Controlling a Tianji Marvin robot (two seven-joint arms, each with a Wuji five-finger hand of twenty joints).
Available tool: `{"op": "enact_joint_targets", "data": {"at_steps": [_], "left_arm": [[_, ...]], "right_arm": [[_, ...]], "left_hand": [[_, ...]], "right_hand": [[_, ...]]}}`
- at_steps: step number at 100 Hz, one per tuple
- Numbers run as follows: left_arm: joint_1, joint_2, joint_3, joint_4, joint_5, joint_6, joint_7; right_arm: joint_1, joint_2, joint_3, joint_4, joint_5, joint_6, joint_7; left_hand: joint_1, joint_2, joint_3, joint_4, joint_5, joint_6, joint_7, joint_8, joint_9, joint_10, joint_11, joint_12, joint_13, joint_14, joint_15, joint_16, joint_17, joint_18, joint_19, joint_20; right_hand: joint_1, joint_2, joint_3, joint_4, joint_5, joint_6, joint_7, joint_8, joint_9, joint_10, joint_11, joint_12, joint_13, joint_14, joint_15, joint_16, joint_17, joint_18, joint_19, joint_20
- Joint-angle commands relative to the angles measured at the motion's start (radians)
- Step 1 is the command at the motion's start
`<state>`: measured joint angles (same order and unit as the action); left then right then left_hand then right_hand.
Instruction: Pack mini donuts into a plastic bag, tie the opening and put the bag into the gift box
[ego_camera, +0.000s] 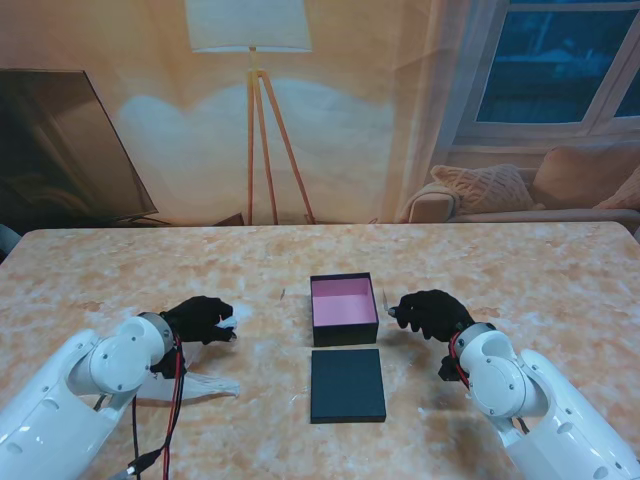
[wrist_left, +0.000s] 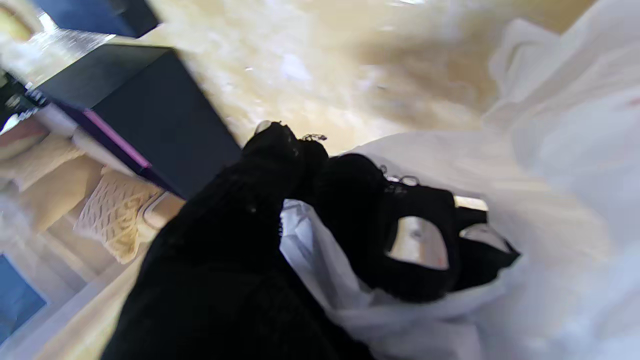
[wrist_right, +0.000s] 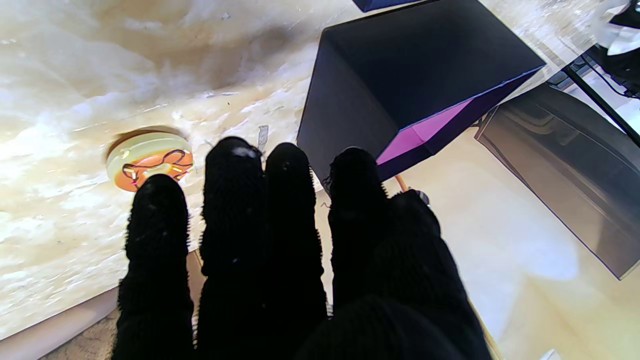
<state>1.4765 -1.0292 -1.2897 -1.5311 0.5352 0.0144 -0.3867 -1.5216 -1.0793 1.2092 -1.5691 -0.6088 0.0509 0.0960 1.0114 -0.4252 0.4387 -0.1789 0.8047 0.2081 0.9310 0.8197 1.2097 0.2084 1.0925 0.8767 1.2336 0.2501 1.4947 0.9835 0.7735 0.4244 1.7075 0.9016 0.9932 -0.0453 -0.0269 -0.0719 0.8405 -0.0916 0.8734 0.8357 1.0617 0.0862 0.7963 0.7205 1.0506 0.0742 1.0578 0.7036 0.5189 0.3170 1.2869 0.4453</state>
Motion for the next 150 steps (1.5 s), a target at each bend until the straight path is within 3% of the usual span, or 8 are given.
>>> {"op": "enact_joint_targets", "data": {"at_steps": [1,29,32,37,52,85,102,150], "left_arm": [[0.011,-0.004,-0.005,-0.022,-0.013,0.014,-0.021],[0.037,-0.01,-0.037,-0.104,-0.204,0.115,-0.069],[0.04,-0.01,-0.04,-0.115,-0.224,0.124,-0.074],[0.043,-0.011,-0.043,-0.132,-0.257,0.14,-0.085],[0.039,-0.005,-0.041,-0.181,-0.309,0.181,-0.128],[0.032,-0.007,-0.021,-0.302,-0.368,0.305,-0.132],[-0.003,-0.007,0.008,-0.364,-0.379,0.459,-0.13],[-0.113,-0.07,0.126,-0.402,-0.6,0.734,0.037]], "right_arm": [[-0.01,-0.007,0.001,-0.002,-0.003,0.0,0.01],[-0.015,-0.007,0.007,-0.004,-0.007,-0.001,0.006],[-0.015,-0.007,0.007,-0.004,-0.007,-0.002,0.006],[-0.016,-0.007,0.008,-0.004,-0.007,-0.002,0.006],[-0.019,-0.007,0.011,-0.006,-0.008,-0.003,0.003],[-0.023,-0.008,0.018,-0.008,-0.009,-0.005,-0.002],[-0.024,-0.008,0.019,-0.008,-0.01,-0.005,-0.003],[-0.041,-0.011,0.039,-0.018,-0.013,-0.008,-0.024]], "left_hand": [[0.053,0.056,-0.005,0.012,0.03,-0.002,0.004,-0.007,0.02,0.041,0.021,0.009,0.032,-0.001,0.072,-0.013,0.051,-0.027,0.123,-0.02],[0.12,0.112,-0.036,0.069,-0.034,0.057,-0.12,-0.067,-0.066,0.051,-0.083,-0.054,0.032,-0.029,0.03,-0.036,0.088,-0.056,0.172,-0.013],[0.137,0.117,-0.059,0.077,-0.04,0.053,-0.133,-0.067,-0.077,0.053,-0.099,-0.071,0.032,-0.038,0.014,-0.042,0.145,-0.142,0.251,-0.034],[0.156,0.128,-0.083,0.083,-0.054,0.046,-0.139,-0.061,-0.093,0.054,-0.112,-0.082,0.03,-0.029,0.001,-0.032,0.184,-0.212,0.312,-0.075],[0.201,0.161,-0.156,0.1,-0.098,0.031,-0.115,-0.033,-0.132,0.043,-0.096,-0.069,0.029,-0.056,-0.014,-0.006,0.223,-0.284,0.356,-0.14],[0.22,0.176,-0.182,0.105,-0.119,0.045,-0.096,-0.024,-0.144,0.04,-0.087,-0.068,0.03,-0.084,-0.039,-0.011,0.261,-0.294,0.316,-0.177],[0.237,0.189,-0.206,0.11,-0.135,0.053,-0.09,-0.016,-0.161,0.066,-0.092,-0.074,0.028,-0.085,-0.081,-0.021,0.247,-0.291,0.287,-0.19],[0.28,0.263,-0.225,0.107,-0.25,0.048,-0.054,0.066,-0.251,0.067,-0.125,-0.09,-0.055,-0.028,-0.248,0.011,0.105,-0.21,0.125,-0.118]], "right_hand": [[0.048,-0.001,0.002,-0.011,0.017,-0.023,0.006,-0.002,-0.007,0.004,0.008,-0.008,0.008,-0.005,0.011,-0.018,-0.002,0.012,0.005,0.008],[0.048,-0.002,0.002,-0.011,0.015,-0.025,0.006,-0.001,-0.008,0.004,0.008,-0.008,0.009,-0.005,0.012,-0.018,-0.004,0.012,0.004,0.007],[0.048,-0.002,0.002,-0.011,0.015,-0.024,0.007,-0.001,-0.007,0.005,0.008,-0.008,0.008,-0.005,0.012,-0.018,-0.004,0.012,0.004,0.007],[0.048,-0.001,0.002,-0.011,0.017,-0.024,0.007,-0.001,-0.008,0.005,0.008,-0.008,0.009,-0.005,0.012,-0.018,-0.002,0.012,0.005,0.008],[0.048,-0.001,0.002,-0.01,0.017,-0.023,0.005,-0.003,-0.007,0.008,0.008,-0.008,0.009,-0.006,0.012,-0.018,-0.003,0.013,0.005,0.007],[0.048,-0.001,0.002,-0.01,0.018,-0.023,0.006,-0.004,-0.007,0.005,0.008,-0.008,0.009,-0.006,0.012,-0.018,-0.004,0.011,0.005,0.007],[0.048,-0.001,0.002,-0.01,0.018,-0.023,0.006,-0.004,-0.007,0.005,0.008,-0.008,0.009,-0.005,0.013,-0.018,-0.003,0.012,0.005,0.007],[0.048,0.0,0.002,-0.01,0.019,-0.022,0.005,-0.004,-0.007,0.008,0.008,-0.008,0.009,-0.005,0.013,-0.017,-0.004,0.014,0.006,0.007]]}}
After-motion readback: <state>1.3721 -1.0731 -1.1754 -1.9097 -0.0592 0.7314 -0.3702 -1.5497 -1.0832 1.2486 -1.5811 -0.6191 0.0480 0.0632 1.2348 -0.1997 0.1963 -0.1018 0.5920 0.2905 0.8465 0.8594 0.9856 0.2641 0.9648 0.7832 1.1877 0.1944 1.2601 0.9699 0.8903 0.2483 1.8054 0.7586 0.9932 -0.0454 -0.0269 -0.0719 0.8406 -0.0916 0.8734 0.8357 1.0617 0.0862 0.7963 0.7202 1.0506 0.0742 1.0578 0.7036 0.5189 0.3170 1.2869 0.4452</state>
